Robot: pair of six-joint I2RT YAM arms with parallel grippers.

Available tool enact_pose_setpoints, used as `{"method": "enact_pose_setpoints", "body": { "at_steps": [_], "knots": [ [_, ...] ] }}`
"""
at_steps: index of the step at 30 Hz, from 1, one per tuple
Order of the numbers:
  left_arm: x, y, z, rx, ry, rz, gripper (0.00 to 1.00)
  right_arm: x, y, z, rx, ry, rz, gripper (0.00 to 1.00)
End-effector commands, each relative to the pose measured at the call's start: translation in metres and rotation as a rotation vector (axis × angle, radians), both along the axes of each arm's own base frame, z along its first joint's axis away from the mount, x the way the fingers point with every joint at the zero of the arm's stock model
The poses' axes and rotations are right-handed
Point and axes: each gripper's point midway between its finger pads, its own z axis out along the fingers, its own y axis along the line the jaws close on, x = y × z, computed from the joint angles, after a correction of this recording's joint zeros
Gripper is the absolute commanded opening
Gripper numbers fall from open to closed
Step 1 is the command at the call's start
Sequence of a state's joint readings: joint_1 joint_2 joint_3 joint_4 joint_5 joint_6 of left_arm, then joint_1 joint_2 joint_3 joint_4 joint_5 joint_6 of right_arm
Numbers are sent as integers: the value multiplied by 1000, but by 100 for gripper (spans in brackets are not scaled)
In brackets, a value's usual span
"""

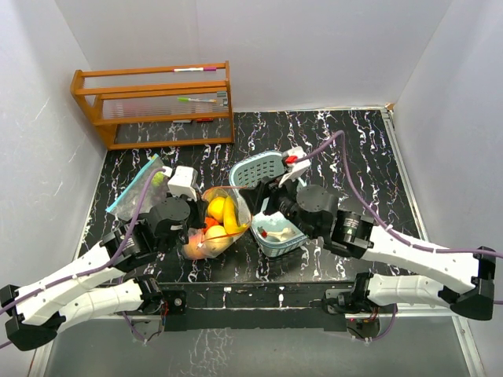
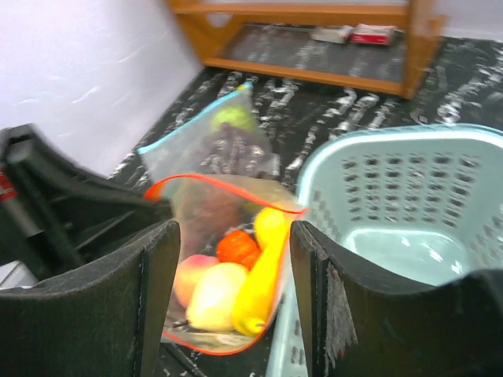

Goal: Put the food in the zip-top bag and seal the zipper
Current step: Place the fake fruit in the zipper food storage bag, then pick up the fake vegetable from the bin.

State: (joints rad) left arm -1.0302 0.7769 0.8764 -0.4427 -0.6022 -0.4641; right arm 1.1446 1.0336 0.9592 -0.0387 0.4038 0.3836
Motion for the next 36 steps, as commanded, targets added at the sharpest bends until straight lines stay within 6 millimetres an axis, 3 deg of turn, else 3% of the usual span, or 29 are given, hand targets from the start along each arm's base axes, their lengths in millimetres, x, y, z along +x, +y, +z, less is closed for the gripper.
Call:
{"method": "enact_pose_setpoints", "body": {
  "at_steps": [1,6,18,22,28,36],
  "knots": [
    [-1,5,16,-29,-26,4,0,14,-53,-39,-214,164,-266,60],
    [-1,3,19,-35,-31,-1,0,7,-80,-93,-400,332,-358,60],
    [-4,11,19,-45,-35,9,0,-13,-76,-192,-604,604,-224,59],
    [-4,13,20,-48,-38,13,0,-12,-78,-217,-662,672,-218,61],
    [-5,15,22,-43,-43,15,0,-9,-89,-249,-691,760,-262,78],
    [-4,16,25,-38,-49,18,0,-5,-89,-280,-672,823,-216,80]
  ]
}}
